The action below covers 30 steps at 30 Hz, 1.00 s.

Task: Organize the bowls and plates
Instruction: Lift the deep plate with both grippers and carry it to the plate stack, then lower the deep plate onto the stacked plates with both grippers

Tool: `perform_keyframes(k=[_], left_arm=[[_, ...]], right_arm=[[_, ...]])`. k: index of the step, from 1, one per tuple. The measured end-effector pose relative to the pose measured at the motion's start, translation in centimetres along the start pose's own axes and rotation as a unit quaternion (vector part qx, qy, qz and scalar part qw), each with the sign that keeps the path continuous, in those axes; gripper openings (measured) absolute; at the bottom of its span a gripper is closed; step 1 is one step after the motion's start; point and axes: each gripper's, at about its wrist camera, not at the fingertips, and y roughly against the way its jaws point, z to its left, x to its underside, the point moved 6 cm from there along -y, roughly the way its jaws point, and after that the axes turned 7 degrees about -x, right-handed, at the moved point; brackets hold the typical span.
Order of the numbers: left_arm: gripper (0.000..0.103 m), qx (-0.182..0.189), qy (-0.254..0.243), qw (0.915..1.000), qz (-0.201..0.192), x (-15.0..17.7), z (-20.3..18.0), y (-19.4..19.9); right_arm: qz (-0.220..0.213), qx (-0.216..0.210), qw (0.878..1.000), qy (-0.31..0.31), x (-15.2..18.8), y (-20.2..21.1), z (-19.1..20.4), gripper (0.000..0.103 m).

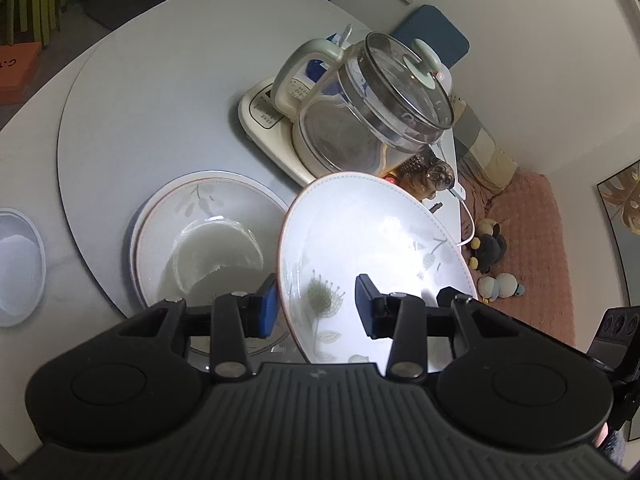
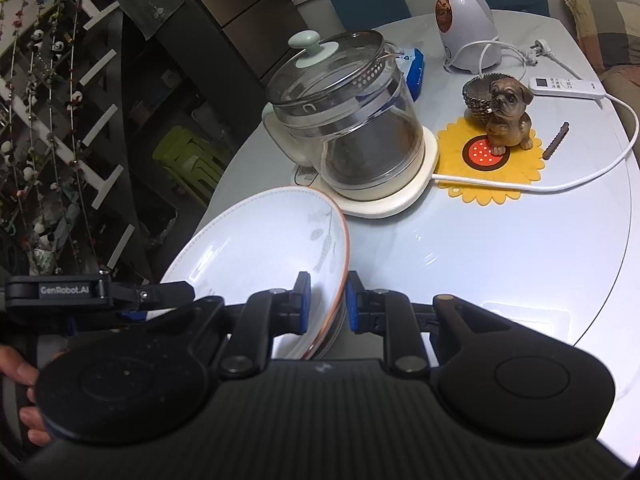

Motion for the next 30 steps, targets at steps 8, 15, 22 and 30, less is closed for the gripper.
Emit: perform_keyframes(k=[8, 15, 22, 30], left_arm=[[0.045, -0.02, 0.031, 0.9993, 0.006, -0.8, 4.6, -1.4], [0.045, -0.049, 0.058, 0.9969, 0.02, -1.6, 8.9, -3.8], [0.045, -0.061, 0.063, 0.9953, 0.042, -2.4, 10.7, -6.6], [0.045, -0.07, 0.054, 0.9947, 0.053, -3.2, 11.4, -8.2]], right_arm=[[0.038, 0.004, 0.999, 0.007, 1.2, -4.7, 1.5, 0.022], [0.093, -0.002, 0.996, 0.002, 3.1, -9.5, 2.1, 0.022], [0.114, 0.022, 0.993, 0.003, 3.3, -12.6, 1.6, 0.022], [0.138, 0.035, 0.99, 0.019, 3.4, -14.2, 0.9, 0.022]])
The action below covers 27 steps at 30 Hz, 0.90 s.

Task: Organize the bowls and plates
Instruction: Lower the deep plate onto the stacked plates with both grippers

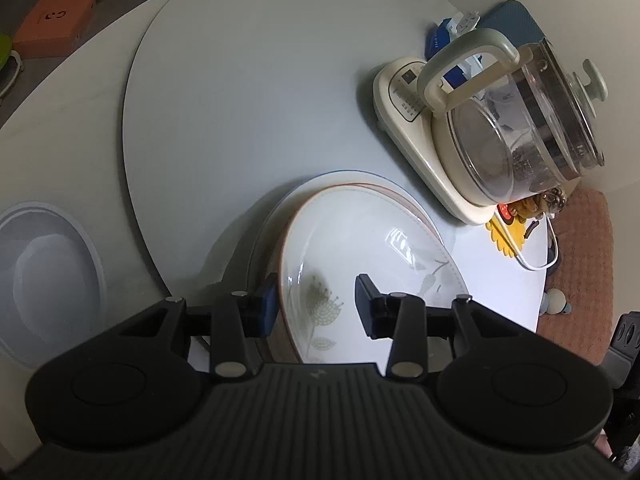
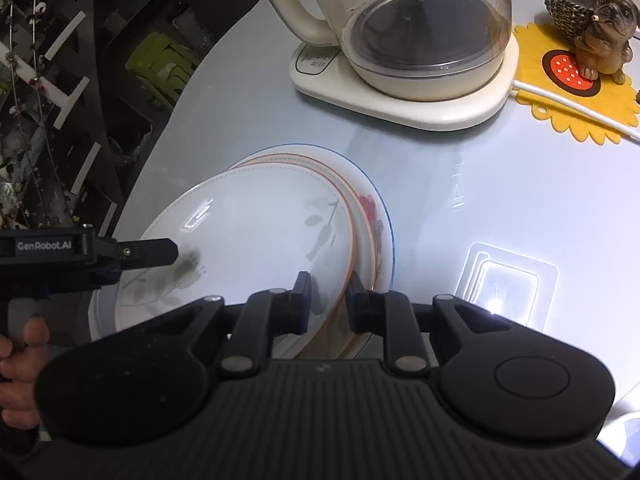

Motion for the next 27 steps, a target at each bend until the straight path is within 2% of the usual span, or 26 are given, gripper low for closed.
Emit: perform_keyframes(k=[14, 20, 27], left_arm=[[0.045, -0.02, -0.039, 0.9989, 0.02, 0.0, -0.6, -1.2], [0.046, -0.021, -0.033, 0.9988, 0.029, 0.1, -0.6, -1.1], [0.047, -0.016, -0.004, 0.9988, 0.046, 0.3, 0.3, -0.9]], right_arm=[[0.0, 0.022, 1.0, -0.003, -0.2, -0.8, 0.0, 0.021], [-0.007, 0.024, 1.0, -0.019, -0.3, -0.7, -0.2, 0.021], [-0.011, 0.021, 0.999, -0.038, 0.0, -1.1, -0.8, 0.02]])
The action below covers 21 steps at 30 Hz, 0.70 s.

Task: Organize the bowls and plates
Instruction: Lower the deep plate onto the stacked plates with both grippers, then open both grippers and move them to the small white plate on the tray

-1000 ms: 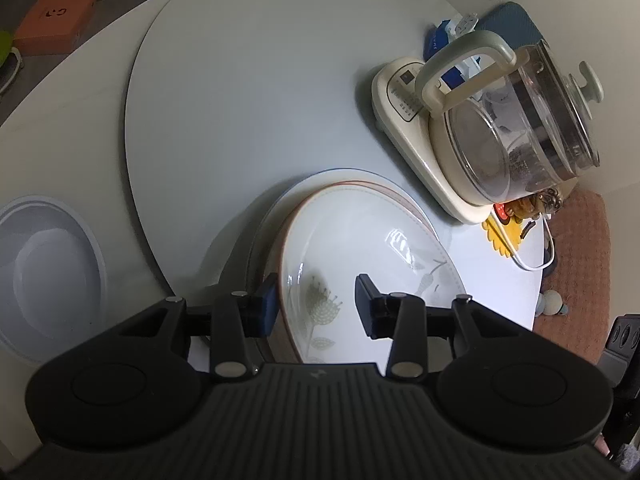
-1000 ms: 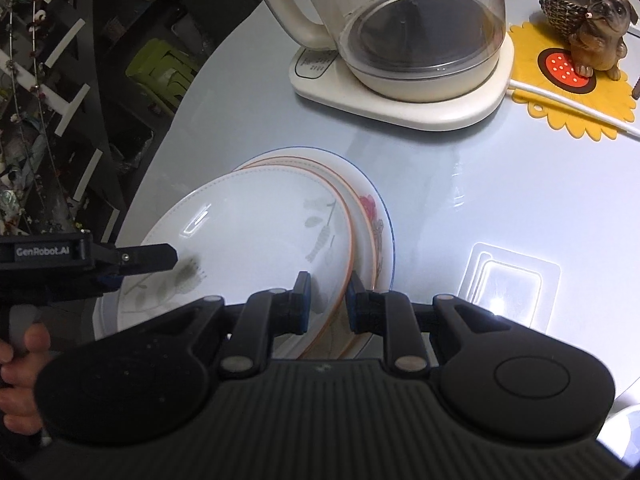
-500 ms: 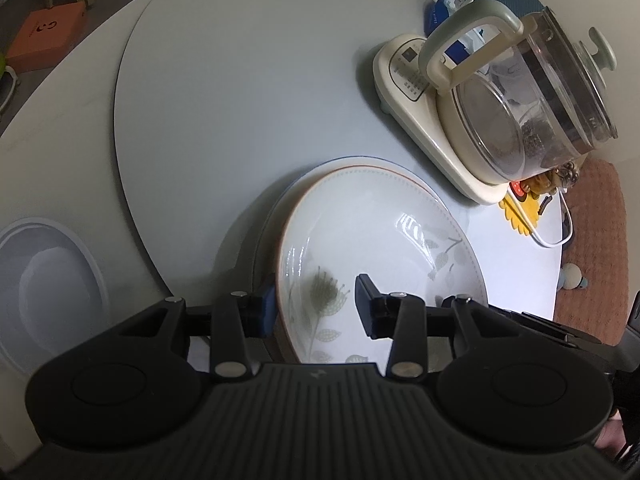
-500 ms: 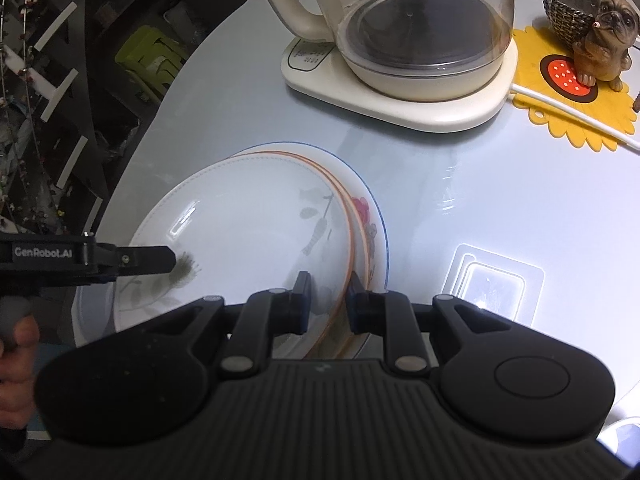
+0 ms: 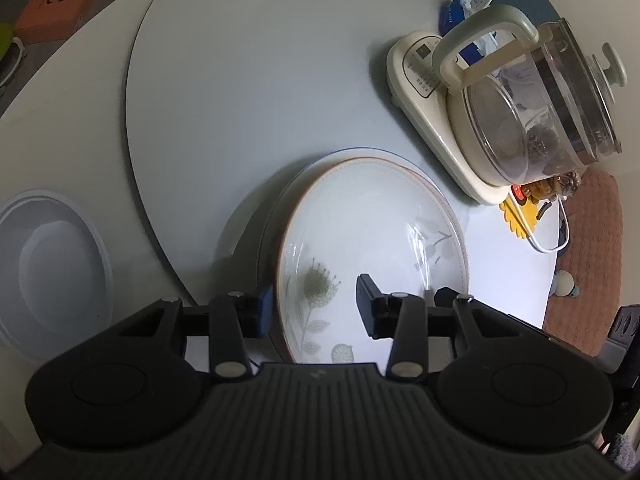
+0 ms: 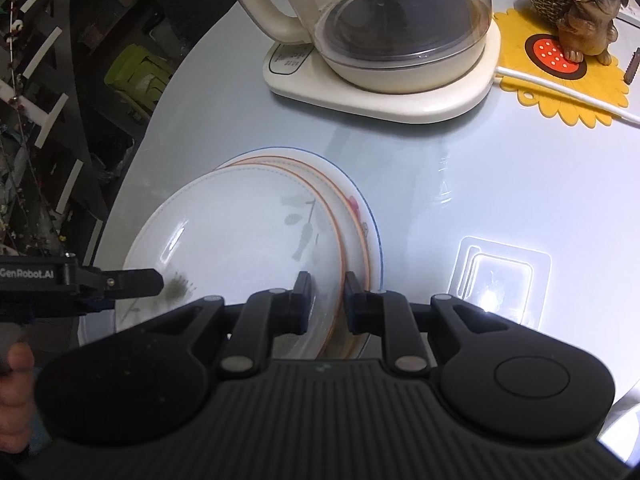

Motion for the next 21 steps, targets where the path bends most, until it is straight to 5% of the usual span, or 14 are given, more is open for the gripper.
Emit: perform_keyframes(k=[21], left_arm=[[0.047, 0.019, -0.06, 0.9979, -0.018, 0.9, -0.2, 2.5]], right_arm=[[-0.047, 0.055, 0.997, -0.017, 0.2, 1.8, 0.6, 0.021]])
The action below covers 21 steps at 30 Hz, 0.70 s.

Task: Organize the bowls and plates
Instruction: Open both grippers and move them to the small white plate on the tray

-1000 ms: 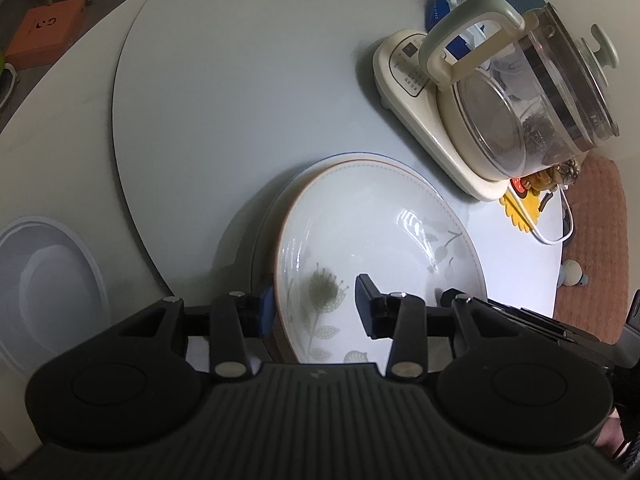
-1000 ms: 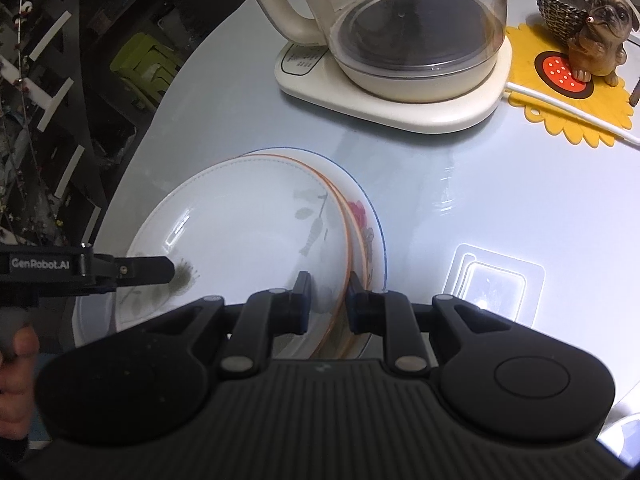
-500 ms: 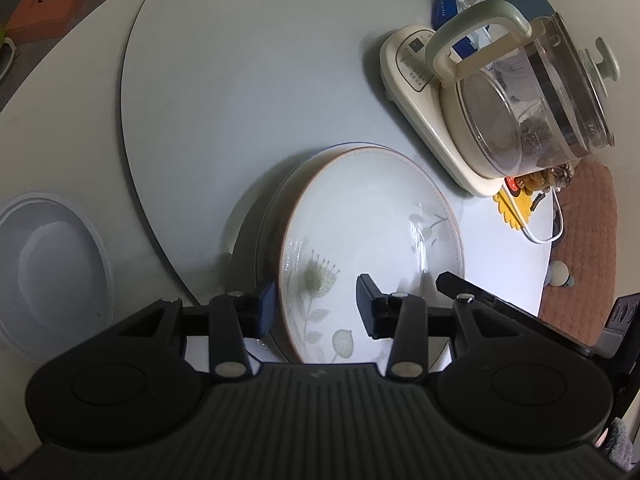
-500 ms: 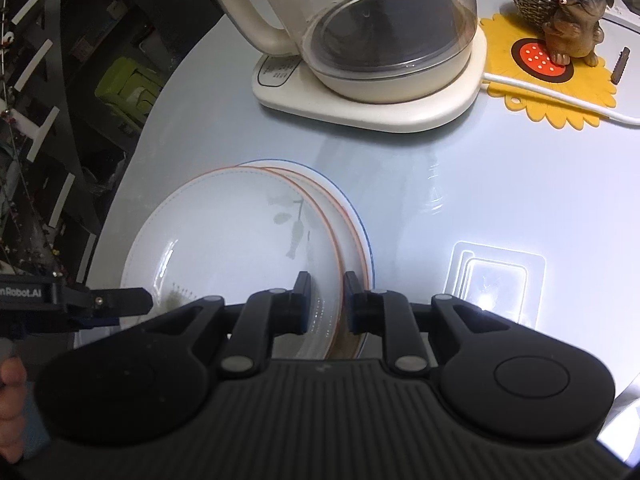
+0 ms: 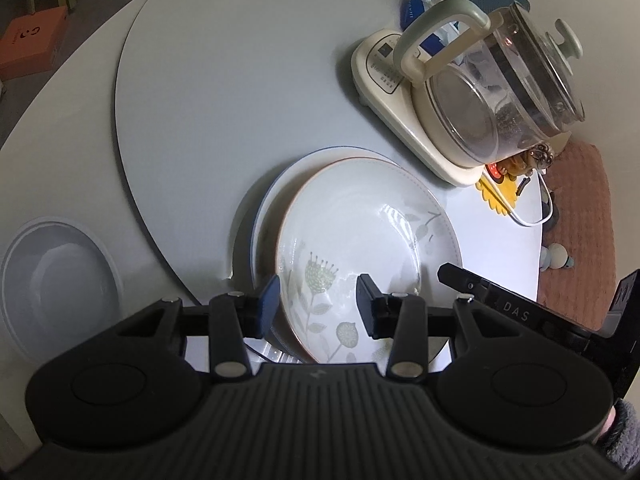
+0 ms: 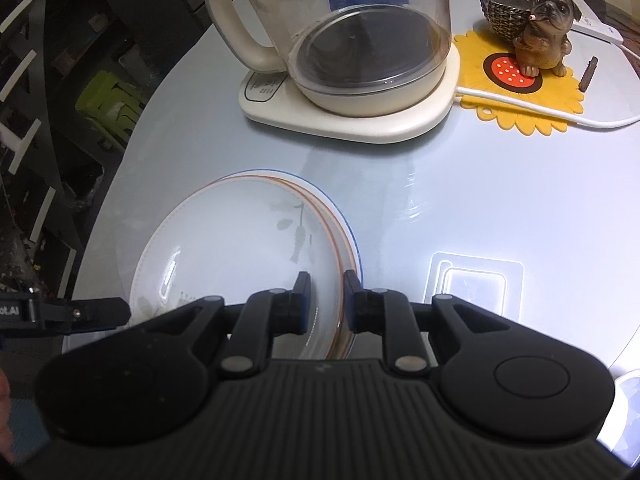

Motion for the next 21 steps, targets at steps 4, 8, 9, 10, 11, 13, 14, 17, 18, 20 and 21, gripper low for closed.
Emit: perform_keyframes(k=[4, 8, 9, 10, 11, 13, 14, 17, 18, 20, 21], left_arm=[[0.047, 0.003, -0.008, 0.9999, -0.007, 0.4, -0.3, 0.7], [0.047, 0.009, -0.01, 0.9998, -0.015, 0.8, -0.8, 1.7], [0.047, 0.009, -0.014, 0.9997, -0.019, 0.9, -1.1, 2.1], [0.047, 0.009, -0.017, 0.9995, -0.023, 1.0, -1.4, 2.5], [0.047, 0.008, -0.022, 0.9994, -0.027, 1.1, -1.7, 3.0], [0.047, 0.009, -0.029, 0.9989, -0.035, 1.2, -2.3, 3.9], [0.047, 0.011, -0.032, 0.9987, -0.039, 1.3, -2.6, 4.4], [0.047, 0.021, -0.037, 0.9977, -0.052, 1.6, -3.6, 6.0], [0.047, 0.023, -0.039, 0.9973, -0.057, 1.7, -4.0, 6.8], [0.047, 0.028, -0.044, 0.9963, -0.068, 2.1, -4.7, 8.0], [0.047, 0.028, -0.046, 0.9958, -0.074, 2.3, -5.0, 8.6]], right_arm=[[-0.013, 0.019, 1.0, 0.004, -0.1, 0.4, -0.1, 0.023], [-0.017, 0.01, 1.0, -0.009, -0.1, 0.9, -0.3, 0.023], [-0.021, 0.009, 1.0, -0.007, -0.1, 1.2, -0.2, 0.023], [-0.024, 0.008, 1.0, -0.005, -0.1, 1.6, -0.1, 0.023], [-0.027, 0.007, 1.0, -0.004, -0.1, 2.0, 0.0, 0.023], [-0.035, 0.001, 0.999, -0.002, -0.2, 3.1, 0.4, 0.023], [-0.04, -0.002, 0.999, 0.0, -0.2, 3.6, 0.6, 0.023], [-0.056, -0.013, 0.998, 0.004, -0.2, 5.7, 1.3, 0.023], [-0.062, -0.017, 0.998, 0.006, -0.1, 6.5, 1.5, 0.023], [-0.072, -0.024, 0.997, 0.01, 0.0, 7.9, 2.0, 0.023], [-0.077, -0.028, 0.997, 0.011, 0.2, 8.8, 2.2, 0.023]])
